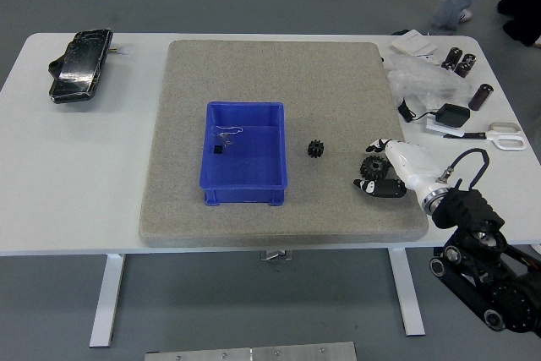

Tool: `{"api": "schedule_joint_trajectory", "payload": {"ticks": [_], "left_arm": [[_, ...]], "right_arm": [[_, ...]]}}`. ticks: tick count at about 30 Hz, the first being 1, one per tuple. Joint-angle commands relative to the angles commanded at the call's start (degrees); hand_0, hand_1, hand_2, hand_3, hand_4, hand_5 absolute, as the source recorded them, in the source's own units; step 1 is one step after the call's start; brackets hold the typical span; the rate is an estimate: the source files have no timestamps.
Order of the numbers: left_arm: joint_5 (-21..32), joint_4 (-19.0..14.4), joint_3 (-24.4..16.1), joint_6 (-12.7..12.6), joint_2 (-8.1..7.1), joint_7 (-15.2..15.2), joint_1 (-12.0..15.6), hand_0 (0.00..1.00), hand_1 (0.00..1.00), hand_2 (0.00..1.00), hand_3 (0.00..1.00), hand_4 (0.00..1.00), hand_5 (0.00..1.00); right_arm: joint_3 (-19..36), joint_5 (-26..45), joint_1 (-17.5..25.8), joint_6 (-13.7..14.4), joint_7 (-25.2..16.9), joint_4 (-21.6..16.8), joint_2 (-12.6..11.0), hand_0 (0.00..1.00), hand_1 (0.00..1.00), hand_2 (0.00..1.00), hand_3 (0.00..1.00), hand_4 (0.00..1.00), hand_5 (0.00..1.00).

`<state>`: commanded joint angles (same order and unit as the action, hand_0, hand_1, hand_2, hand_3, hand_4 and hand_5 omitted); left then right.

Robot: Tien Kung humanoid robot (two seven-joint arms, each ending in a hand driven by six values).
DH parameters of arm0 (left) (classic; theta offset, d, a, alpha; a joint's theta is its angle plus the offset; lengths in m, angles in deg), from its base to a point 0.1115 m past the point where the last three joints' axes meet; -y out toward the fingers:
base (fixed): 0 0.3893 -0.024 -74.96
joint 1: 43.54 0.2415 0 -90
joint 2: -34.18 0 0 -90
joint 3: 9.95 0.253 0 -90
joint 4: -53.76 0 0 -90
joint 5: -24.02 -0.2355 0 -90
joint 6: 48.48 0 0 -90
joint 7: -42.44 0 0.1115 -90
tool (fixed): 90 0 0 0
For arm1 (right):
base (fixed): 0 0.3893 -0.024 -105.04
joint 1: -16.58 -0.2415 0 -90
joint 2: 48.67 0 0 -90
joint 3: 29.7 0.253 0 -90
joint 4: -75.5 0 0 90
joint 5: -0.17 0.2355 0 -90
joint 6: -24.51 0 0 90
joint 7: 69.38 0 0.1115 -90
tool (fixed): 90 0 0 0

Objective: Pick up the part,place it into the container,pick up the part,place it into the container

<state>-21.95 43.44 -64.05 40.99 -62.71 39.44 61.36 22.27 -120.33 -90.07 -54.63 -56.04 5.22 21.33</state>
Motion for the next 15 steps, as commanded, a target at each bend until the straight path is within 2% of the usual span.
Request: {"api": "schedule_joint_trajectory", "payload": {"ticks": [2,3,8,9,14,15], "left_arm": [[0.0,0.0,0.0,0.0,0.00,0.0,0.0,0.676,0.670,0.660,0.720,0.733,0.219],[0.0,0.0,0.0,0.0,0.00,0.0,0.0,0.676,0.670,0.659,0.717,0.731,0.218],[-0.1,0.0,0.0,0.1,0.00,0.0,0.0,0.676,0.670,0.659,0.717,0.731,0.218],[-0.2,0.0,-0.1,0.1,-0.01,0.0,0.0,0.676,0.670,0.659,0.710,0.731,0.218],[-0.3,0.0,-0.1,0.2,0.01,0.1,0.0,0.676,0.670,0.659,0.710,0.731,0.218],[-0.2,0.0,-0.1,0.2,0.03,0.1,0.0,0.676,0.670,0.657,0.691,0.729,0.219]], "right_arm": [[0.0,0.0,0.0,0.0,0.0,0.2,0.0,0.540,0.483,0.580,0.679,0.647,0.277],[-0.1,-0.1,0.0,0.0,-0.1,0.4,0.1,0.369,0.480,0.498,0.618,0.539,0.028],[-0.4,-0.5,0.0,0.1,-0.2,1.1,0.2,0.369,0.480,0.498,0.618,0.539,0.028],[-0.4,-0.6,-0.1,0.1,-0.2,1.2,0.2,0.380,0.468,0.472,0.551,0.412,0.002],[-0.9,-0.7,-0.3,0.7,-0.6,1.0,0.2,0.380,0.468,0.472,0.551,0.412,0.002],[-1.0,-0.7,-0.5,0.8,-0.8,0.9,0.2,0.379,0.452,0.431,0.476,0.317,0.002]]}}
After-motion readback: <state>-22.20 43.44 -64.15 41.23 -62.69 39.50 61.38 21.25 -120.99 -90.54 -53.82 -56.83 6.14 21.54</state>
